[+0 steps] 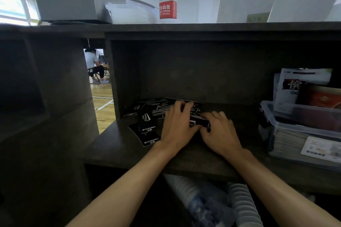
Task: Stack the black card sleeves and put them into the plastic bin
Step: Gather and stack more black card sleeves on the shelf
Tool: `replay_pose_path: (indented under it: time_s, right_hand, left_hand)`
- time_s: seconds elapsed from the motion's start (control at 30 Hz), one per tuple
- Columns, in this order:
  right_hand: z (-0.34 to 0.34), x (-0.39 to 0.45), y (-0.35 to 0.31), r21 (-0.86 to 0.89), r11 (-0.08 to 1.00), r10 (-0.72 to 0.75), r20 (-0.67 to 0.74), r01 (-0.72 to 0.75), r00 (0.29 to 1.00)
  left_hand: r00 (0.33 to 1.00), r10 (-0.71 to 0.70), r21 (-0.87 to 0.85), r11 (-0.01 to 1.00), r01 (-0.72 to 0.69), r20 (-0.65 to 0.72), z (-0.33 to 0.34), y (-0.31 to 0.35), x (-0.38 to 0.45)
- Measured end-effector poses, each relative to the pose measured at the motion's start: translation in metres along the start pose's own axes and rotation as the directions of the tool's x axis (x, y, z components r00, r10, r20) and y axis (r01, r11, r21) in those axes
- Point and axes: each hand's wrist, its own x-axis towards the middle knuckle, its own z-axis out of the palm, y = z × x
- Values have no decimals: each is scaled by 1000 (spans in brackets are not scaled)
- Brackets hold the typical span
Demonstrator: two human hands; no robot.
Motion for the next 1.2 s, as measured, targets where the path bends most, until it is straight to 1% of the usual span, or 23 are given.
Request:
replay_pose_path:
  time_s: [0.03,0.1,0.2,0.33,0.4,0.43,0.47,0.5,0.53,0.57,0.6,0.63,0.7,0.8,0.9,0.97,1.0,1.03,1.07,1.1,1.13,1.2]
  right_hand:
    - [0,0,0,-7,1000,3,1,-3,1000]
    - [1,1,1,-20,1000,13,8,-12,1000]
    - [2,3,-1,-57,998,23,8,-22,1000]
    - [5,5,-2,-99,994,37,-5,-37,999]
    - [6,5,-2,-124,992,37,-9,-38,999]
    - [6,4,-2,-147,989,31,-14,-33,999]
    - [7,4,-2,-171,985,27,-19,-30,999]
    - [8,3,-2,-193,981,25,-22,-28,999]
    - [9,3,-3,-214,977,23,-23,-27,999]
    - [9,3,-4,-232,972,21,-23,-26,1000]
    - [10,3,-4,-247,969,21,-24,-26,1000]
    - [10,2,-4,-259,965,22,-22,-27,1000]
    - [9,2,-5,-277,960,27,-18,-31,999]
    - [7,0,-6,-294,955,33,-20,-38,999]
    - [5,-2,-7,-318,947,29,-16,-33,999]
    - [4,-2,-7,-337,941,33,-5,-33,999]
    - [3,-2,-8,-343,939,36,-1,-35,999]
    - [4,-1,-8,-345,938,41,-1,-38,999]
    - [4,-1,-8,-343,938,46,-2,-44,999]
    - [4,-1,-8,-338,940,52,-3,-50,999]
    - [5,-1,-9,-332,941,59,-7,-58,998]
    - [6,-1,-9,-319,945,68,-12,-68,998]
  left_hand:
    - [1000,-18,5,1000,18,-12,-2,-3,1]
    - [998,-44,-94,994,48,36,-6,-13,2]
    - [994,-17,-197,980,38,108,-7,-21,-1]
    - [967,34,-252,967,32,253,-5,-17,-1]
    - [960,17,-278,958,64,280,-12,-25,2]
    - [965,-23,-244,966,89,261,-17,-33,3]
    - [971,-89,-164,978,127,220,-24,-44,3]
    - [970,-177,-50,981,188,168,-32,-57,3]
    - [953,-276,75,960,268,125,-39,-70,1]
    - [922,-371,190,918,348,106,-45,-81,-1]
    - [882,-457,279,867,412,117,-49,-90,-3]
    - [838,-526,331,824,460,147,-51,-96,-5]
    - [771,-605,335,782,526,201,-52,-101,-5]
    - [744,-636,240,769,592,203,-50,-101,1]
    - [721,-669,185,743,643,181,-49,-99,7]
    - [727,-672,101,740,665,142,-48,-99,8]
    - [741,-660,8,748,664,123,-47,-99,9]
    - [759,-640,-129,748,651,115,-48,-98,8]
    - [777,-619,-294,725,622,115,-49,-96,8]
    - [789,-602,-451,675,584,120,-50,-93,7]
    - [797,-586,-578,604,549,144,-52,-90,7]
    - [800,-540,-749,409,521,262,-53,-81,9]
